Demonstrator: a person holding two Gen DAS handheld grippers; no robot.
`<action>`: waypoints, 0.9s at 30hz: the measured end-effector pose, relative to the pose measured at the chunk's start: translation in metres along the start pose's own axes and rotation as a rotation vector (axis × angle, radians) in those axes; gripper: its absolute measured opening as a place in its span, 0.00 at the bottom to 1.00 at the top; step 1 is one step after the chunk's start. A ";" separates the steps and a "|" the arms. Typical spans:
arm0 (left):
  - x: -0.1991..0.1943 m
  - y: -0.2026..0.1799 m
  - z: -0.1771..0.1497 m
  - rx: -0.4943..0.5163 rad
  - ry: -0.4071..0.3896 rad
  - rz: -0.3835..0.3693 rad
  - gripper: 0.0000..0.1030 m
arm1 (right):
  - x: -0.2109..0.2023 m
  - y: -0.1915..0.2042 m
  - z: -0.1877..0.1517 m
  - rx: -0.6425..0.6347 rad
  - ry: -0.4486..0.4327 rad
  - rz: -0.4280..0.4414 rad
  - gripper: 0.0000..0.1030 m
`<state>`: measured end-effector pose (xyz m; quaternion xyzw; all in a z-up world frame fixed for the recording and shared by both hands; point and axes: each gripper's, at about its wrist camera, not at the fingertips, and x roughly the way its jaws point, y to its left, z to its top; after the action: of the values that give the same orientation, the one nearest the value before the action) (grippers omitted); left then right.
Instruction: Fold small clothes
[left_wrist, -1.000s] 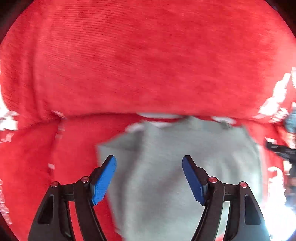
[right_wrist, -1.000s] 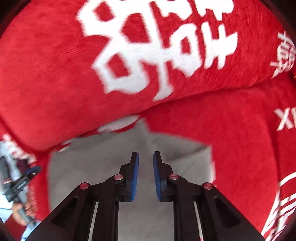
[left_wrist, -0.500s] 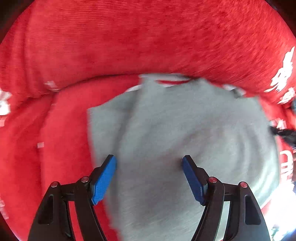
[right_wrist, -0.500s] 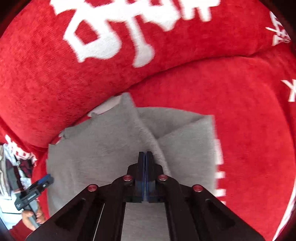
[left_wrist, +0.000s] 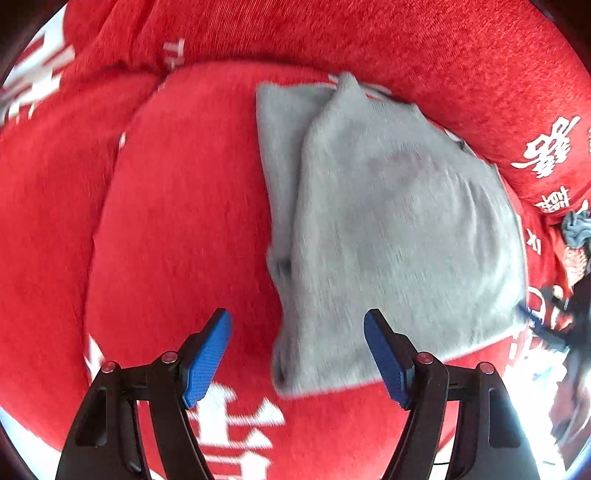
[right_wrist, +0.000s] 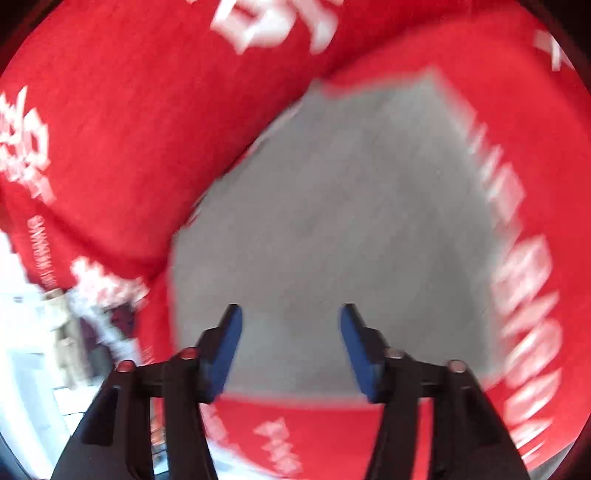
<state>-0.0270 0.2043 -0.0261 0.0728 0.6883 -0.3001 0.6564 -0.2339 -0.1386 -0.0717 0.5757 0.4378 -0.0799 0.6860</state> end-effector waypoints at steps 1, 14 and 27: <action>-0.003 -0.003 -0.006 -0.004 0.001 -0.011 0.73 | 0.018 0.004 -0.017 0.026 0.056 0.048 0.59; -0.006 -0.004 -0.003 0.079 -0.025 -0.112 0.08 | 0.112 0.030 -0.059 0.157 0.055 0.141 0.08; -0.010 0.019 -0.035 0.087 -0.055 -0.035 0.08 | 0.117 0.032 -0.086 0.004 0.154 -0.097 0.07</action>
<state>-0.0469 0.2404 -0.0237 0.0810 0.6576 -0.3430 0.6658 -0.1870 -0.0078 -0.1256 0.5595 0.5165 -0.0692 0.6445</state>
